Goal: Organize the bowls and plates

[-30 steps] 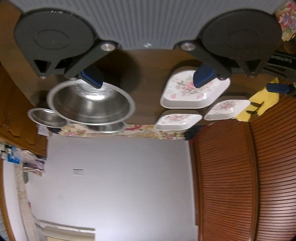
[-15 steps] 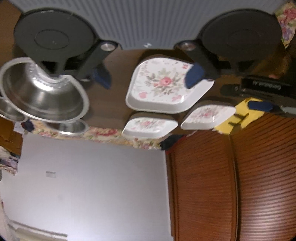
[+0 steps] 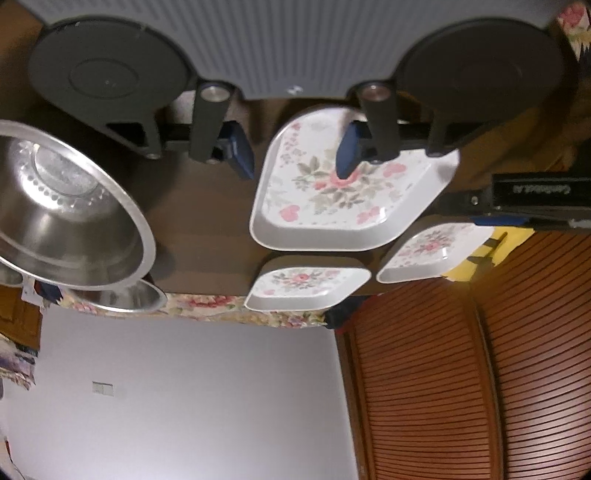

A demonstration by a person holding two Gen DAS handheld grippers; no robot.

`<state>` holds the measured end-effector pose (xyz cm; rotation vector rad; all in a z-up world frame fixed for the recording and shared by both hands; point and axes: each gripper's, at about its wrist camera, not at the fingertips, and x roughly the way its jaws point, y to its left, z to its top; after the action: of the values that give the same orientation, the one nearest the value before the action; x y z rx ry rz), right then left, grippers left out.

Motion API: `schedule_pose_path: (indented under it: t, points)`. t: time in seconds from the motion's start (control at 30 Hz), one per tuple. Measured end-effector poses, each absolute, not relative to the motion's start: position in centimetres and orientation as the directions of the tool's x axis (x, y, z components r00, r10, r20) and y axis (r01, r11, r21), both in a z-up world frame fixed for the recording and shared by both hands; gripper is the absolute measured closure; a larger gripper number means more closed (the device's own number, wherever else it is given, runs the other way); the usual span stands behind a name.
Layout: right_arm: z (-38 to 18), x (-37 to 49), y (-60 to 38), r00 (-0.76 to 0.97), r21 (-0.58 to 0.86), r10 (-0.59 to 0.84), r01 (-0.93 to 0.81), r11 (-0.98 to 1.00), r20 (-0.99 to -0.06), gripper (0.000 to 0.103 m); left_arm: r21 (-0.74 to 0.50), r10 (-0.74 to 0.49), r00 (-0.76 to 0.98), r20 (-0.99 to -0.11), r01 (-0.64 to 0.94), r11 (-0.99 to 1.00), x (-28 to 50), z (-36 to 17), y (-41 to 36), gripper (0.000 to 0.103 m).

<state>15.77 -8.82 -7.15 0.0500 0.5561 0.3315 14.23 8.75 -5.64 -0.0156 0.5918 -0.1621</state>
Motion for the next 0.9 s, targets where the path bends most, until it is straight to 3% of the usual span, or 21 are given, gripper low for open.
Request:
schedule_pose_path:
  t: [0.17, 0.23, 0.53, 0.77, 0.9]
  points:
    - [-7.6, 16.8, -9.2, 0.787, 0.184, 0.323, -0.266, 0.946, -0.525, 0.067, -0.077, -0.162, 0.803, -0.573, 0.144, 0.987, 15.2, -6.6, 8.5, 0.062]
    - [-7.6, 17.1, -9.2, 0.788, 0.187, 0.317, -0.256, 0.948, -0.527, 0.07, -0.078, -0.161, 0.792, -0.588, 0.143, 0.987, 15.7, -7.0, 8.3, 0.071]
    - [-7.8, 17.9, -9.4, 0.788, 0.193, 0.295, -0.225, 0.955, -0.54, 0.082, -0.105, -0.192, 0.775, -0.602, 0.162, 0.981, 16.2, -7.4, 8.1, 0.088]
    - [-7.7, 17.5, -10.1, 0.763, 0.251, 0.344, -0.243, 0.937, -0.547, 0.092, -0.148, -0.222, 0.756, -0.616, 0.165, 0.975, 15.4, -7.0, 8.8, 0.089]
    - [-7.4, 16.3, -10.6, 0.761, 0.278, 0.376, -0.264, 0.924, -0.528, 0.093, -0.152, -0.232, 0.76, -0.607, 0.175, 0.973, 13.7, -6.7, 8.8, 0.089]
